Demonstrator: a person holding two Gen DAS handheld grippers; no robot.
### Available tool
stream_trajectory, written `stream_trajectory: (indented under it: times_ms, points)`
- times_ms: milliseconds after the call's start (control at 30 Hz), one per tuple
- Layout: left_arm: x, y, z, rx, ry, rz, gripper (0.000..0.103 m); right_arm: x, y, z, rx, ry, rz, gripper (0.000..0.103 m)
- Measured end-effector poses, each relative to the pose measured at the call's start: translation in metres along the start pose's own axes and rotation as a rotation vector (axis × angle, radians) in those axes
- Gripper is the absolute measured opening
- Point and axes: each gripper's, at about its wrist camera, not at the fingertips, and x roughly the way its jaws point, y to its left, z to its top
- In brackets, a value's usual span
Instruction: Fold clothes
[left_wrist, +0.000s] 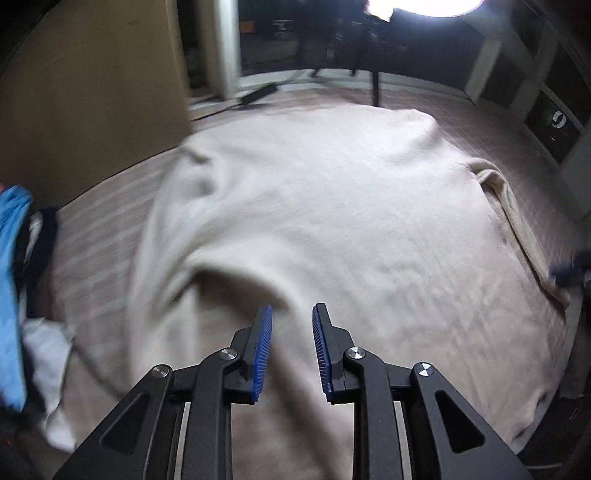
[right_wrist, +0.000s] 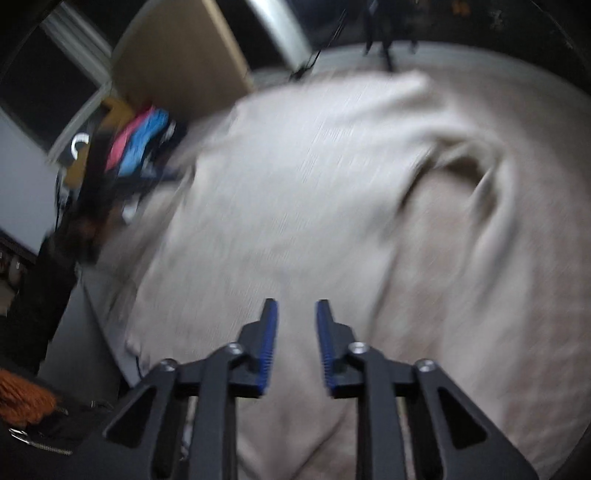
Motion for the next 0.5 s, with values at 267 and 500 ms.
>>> stream_trajectory:
  times_ms: [267, 500]
  points:
    - [0.016, 0.036, -0.017, -0.025, 0.112, 0.141, 0.025, 0.018, 0.006, -0.039, 0.006, 0.096, -0.027, 0.013]
    - [-0.061, 0.063, -0.076, -0.102, 0.083, 0.210, 0.025, 0.010, 0.025, -0.022, -0.037, 0.064, 0.049, 0.014]
